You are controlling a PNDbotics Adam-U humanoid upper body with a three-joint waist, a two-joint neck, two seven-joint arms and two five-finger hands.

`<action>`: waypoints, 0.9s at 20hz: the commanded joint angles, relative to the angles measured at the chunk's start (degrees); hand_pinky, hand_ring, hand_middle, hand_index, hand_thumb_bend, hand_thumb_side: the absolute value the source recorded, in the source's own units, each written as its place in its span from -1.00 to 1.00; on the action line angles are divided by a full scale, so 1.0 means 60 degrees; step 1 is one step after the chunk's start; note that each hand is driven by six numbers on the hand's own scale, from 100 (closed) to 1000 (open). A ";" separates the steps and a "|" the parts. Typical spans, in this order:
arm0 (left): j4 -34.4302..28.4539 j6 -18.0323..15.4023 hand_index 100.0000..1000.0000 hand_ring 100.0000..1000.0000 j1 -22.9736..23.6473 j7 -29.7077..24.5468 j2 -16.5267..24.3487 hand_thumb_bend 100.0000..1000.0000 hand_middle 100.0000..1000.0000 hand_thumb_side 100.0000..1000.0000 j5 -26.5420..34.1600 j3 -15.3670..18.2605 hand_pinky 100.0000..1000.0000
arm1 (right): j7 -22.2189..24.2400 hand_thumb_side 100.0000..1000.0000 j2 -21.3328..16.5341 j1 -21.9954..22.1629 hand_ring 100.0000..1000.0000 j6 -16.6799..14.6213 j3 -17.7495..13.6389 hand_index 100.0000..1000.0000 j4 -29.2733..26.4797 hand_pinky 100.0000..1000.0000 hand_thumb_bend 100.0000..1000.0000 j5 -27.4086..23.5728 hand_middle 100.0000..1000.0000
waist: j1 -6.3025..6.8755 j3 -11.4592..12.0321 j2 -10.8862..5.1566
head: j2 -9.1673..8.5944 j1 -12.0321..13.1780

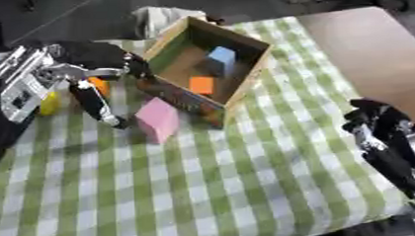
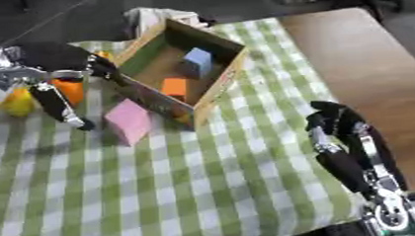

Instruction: Pick up objects on the table and place them in the box.

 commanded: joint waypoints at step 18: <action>0.1527 -0.1352 0.69 0.42 -0.0169 -0.0216 -0.1044 -0.08 0.45 -0.67 -0.1461 -0.0015 0.50 | -0.0017 -0.03 -0.0113 -0.0088 0.15 -0.0032 -0.0032 0.53 -0.0107 0.28 -1.00 0.0005 0.14 | -0.0080 -0.0046 -0.0122 | 0.0042 0.0032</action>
